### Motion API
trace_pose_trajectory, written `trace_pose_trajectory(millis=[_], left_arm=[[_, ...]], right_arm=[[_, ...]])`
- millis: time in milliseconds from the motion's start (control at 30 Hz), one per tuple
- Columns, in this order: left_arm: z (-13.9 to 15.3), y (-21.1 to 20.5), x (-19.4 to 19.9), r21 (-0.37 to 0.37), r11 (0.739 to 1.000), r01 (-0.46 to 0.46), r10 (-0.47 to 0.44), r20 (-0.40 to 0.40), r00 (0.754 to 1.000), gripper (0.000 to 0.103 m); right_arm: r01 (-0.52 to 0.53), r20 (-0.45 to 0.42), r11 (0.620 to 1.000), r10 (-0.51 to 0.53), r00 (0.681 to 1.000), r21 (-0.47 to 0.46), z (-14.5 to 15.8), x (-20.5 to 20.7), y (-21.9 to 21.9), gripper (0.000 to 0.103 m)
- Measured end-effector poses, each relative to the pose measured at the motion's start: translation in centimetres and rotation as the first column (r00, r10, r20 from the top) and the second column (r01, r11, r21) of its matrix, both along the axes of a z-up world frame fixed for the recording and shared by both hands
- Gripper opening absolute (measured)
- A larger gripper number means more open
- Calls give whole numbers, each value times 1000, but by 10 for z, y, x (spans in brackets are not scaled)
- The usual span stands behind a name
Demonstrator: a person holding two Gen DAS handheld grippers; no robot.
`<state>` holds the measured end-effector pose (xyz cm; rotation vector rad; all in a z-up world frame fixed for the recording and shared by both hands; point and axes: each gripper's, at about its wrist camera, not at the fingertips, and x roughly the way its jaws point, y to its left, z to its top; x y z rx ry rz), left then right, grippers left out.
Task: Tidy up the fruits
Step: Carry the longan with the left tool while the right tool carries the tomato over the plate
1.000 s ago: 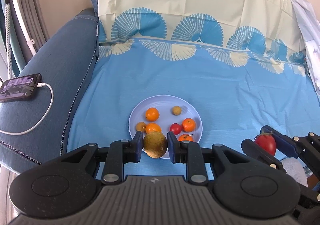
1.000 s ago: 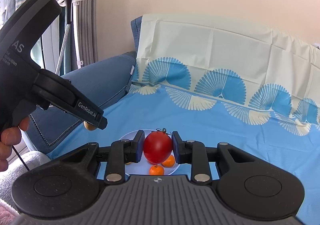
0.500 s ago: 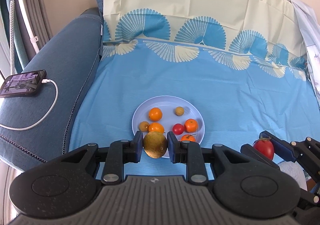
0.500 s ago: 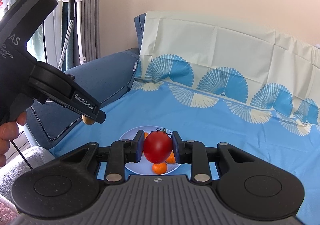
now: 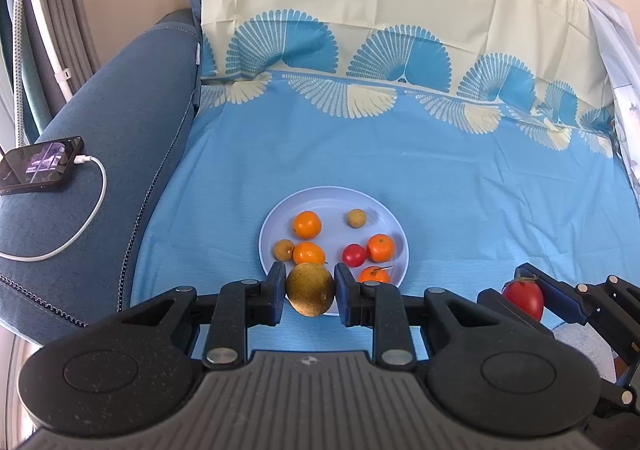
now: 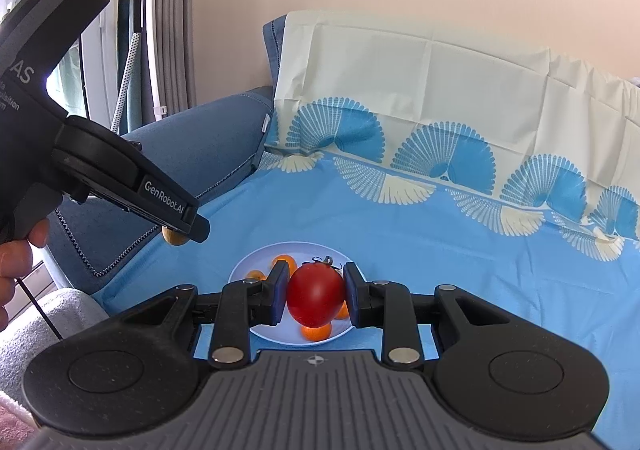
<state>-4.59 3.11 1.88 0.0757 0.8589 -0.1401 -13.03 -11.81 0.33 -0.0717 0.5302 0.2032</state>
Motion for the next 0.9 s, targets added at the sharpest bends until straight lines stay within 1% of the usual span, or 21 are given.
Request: trace_pose_trajectory(millis=[200, 300, 400, 500, 700, 900], left_arm=[[-6, 2, 10, -13, 1000, -6, 6, -19, 1000, 28], [-12, 6, 18, -26, 1000, -9, 8, -33, 999, 28], [-21, 7, 31, -21, 1000, -18, 17, -56, 998, 28], [-34, 6, 49, -16, 1000, -23, 22, -95, 995, 28], [-64, 2, 90, -12, 1000, -24, 22, -166, 986, 28], [-96, -4, 131, 11, 1000, -18, 20, -219, 975, 28]], right_arm=[[3, -23, 1000, -3, 1000, -2, -6, 9, 1, 31], [6, -36, 1000, -6, 999, -5, -11, 18, 2, 31], [9, -53, 1000, -10, 999, -3, -19, 31, 4, 31], [23, -70, 1000, -23, 997, -7, -29, 47, 6, 31], [17, -115, 1000, -17, 993, -4, -52, 88, 8, 31], [0, -176, 1000, -3, 984, -15, -83, 133, 10, 31]])
